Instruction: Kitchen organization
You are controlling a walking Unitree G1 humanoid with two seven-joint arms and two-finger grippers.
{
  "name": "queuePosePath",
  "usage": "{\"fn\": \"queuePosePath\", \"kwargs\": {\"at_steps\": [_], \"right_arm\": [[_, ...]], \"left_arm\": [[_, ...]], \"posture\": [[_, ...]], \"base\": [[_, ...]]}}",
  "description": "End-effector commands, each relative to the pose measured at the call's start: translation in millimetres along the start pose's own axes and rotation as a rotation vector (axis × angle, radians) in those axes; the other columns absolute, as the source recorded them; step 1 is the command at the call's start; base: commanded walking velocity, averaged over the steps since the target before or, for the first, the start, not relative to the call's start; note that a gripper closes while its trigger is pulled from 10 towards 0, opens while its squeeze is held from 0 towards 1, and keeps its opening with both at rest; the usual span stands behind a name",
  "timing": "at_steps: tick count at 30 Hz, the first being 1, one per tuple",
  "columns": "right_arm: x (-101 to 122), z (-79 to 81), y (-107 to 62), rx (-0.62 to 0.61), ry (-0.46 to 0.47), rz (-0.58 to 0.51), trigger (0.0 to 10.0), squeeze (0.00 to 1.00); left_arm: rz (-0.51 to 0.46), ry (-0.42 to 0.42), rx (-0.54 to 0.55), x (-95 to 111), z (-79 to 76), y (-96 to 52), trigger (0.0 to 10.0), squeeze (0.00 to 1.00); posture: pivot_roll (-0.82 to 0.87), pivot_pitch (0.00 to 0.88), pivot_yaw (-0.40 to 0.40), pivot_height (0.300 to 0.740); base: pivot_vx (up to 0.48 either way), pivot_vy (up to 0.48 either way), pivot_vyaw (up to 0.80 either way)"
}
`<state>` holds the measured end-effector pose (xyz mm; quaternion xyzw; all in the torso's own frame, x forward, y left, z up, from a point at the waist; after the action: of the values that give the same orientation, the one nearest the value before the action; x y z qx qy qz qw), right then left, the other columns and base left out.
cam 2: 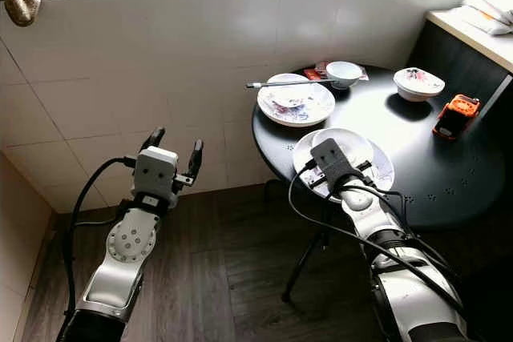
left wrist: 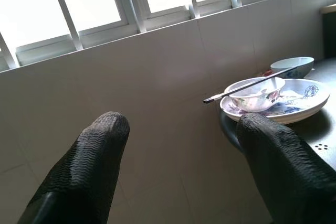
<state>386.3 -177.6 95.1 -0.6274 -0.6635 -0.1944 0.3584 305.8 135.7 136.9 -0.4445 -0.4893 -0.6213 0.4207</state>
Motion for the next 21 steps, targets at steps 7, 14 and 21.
{"fn": "queuePosePath", "kwargs": {"at_steps": [7,14,21], "right_arm": [[36,-0.6,3.5,-0.085,-0.151,-0.160,0.0,0.00],[54,3.4,-2.1,-0.192,-0.382,-0.259,0.0,0.00],[57,-3.2,-12.0,-0.340,-0.528,-0.311,0.0,0.00]], "left_arm": [[-0.001,-0.003,-0.011,2,-3.1,-0.5,10.0,0.00],[0.002,-0.005,-0.011,1,-4.1,-0.6,10.0,0.00],[0.003,-0.006,-0.010,1,-4.2,-1.0,10.0,0.00]], "posture": [[0.11,0.000,-0.071,0.740],[0.11,0.000,-0.071,0.740],[0.11,0.000,-0.070,0.740]], "base": [[0.000,0.000,0.00],[0.000,0.000,0.00],[0.000,0.000,0.00]]}}
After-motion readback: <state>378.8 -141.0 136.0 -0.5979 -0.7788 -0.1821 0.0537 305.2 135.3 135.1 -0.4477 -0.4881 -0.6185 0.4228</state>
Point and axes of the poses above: a point about 5 cm out from each wrist's last joint towards the gripper, its own y axis pointing out of the wrist towards the gripper, its own x axis along the axis of the wrist's last joint, z = x × y, the point moved 2 cm from there along y, pointing out of the wrist towards the gripper, and after that the axes turned 11 degrees about -y, right-handed, at the moved point
